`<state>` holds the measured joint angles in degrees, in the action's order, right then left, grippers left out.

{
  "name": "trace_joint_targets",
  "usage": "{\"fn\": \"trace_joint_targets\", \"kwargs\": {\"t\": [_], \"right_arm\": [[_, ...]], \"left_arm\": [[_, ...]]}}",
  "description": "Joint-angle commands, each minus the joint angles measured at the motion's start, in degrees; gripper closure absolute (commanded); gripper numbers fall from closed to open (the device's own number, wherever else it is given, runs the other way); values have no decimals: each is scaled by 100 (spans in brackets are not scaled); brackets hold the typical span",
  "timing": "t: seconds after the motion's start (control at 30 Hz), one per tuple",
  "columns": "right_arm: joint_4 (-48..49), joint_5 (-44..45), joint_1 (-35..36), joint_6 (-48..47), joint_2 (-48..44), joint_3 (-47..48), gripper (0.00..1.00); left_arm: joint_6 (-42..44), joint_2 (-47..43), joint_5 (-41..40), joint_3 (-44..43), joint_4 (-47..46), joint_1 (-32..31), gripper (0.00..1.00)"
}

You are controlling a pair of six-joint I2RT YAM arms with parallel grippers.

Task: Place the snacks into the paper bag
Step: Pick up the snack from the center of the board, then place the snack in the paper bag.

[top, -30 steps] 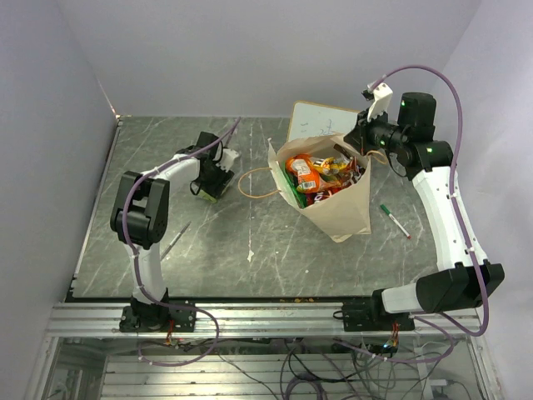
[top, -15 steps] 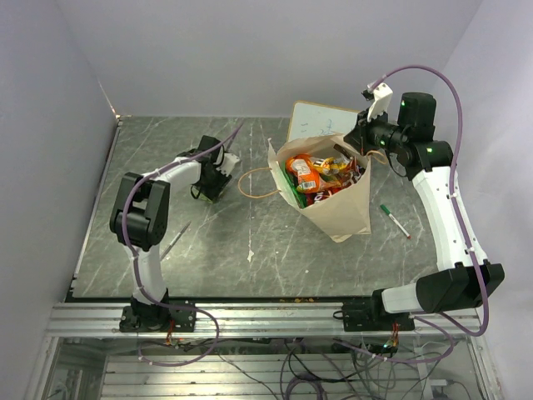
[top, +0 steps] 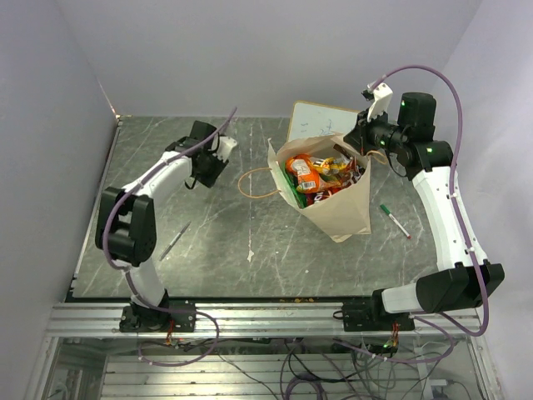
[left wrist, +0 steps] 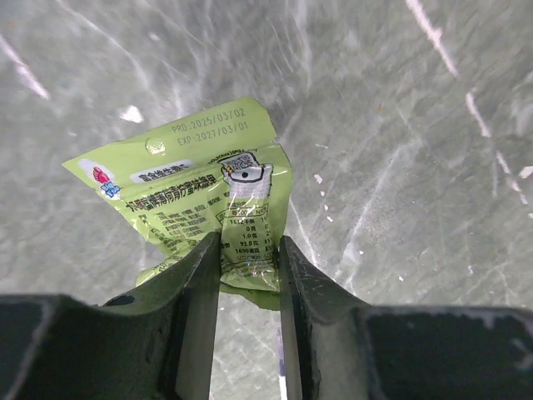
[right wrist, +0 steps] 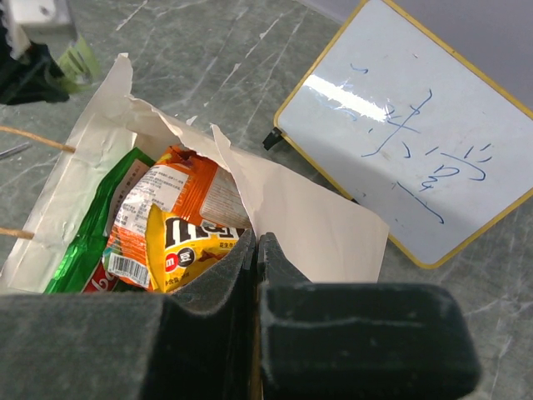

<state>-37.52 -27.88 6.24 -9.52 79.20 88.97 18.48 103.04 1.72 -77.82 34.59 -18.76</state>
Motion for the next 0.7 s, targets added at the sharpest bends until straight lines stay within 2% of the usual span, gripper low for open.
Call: {"fn": "trace_joint_targets", "kwargs": {"t": [0.0,0.27,0.5,0.67], "right_arm": [[-79,-154,-50,-2,-44,41,100],[-64,-271,-47,2,-53,26,100],[-58,-262,-48,7,-47,19,100],[-82,-305,-44,29,-10,91,100]], "left_arm": [[45,-660,67,-531,241,-40,68],[24,-1413,884,-1394,353,-122,69],[-218,-1688,1950,-2153,298,-735,73],[-486,-1512,2522,-2527,136,-1328,76]]}}
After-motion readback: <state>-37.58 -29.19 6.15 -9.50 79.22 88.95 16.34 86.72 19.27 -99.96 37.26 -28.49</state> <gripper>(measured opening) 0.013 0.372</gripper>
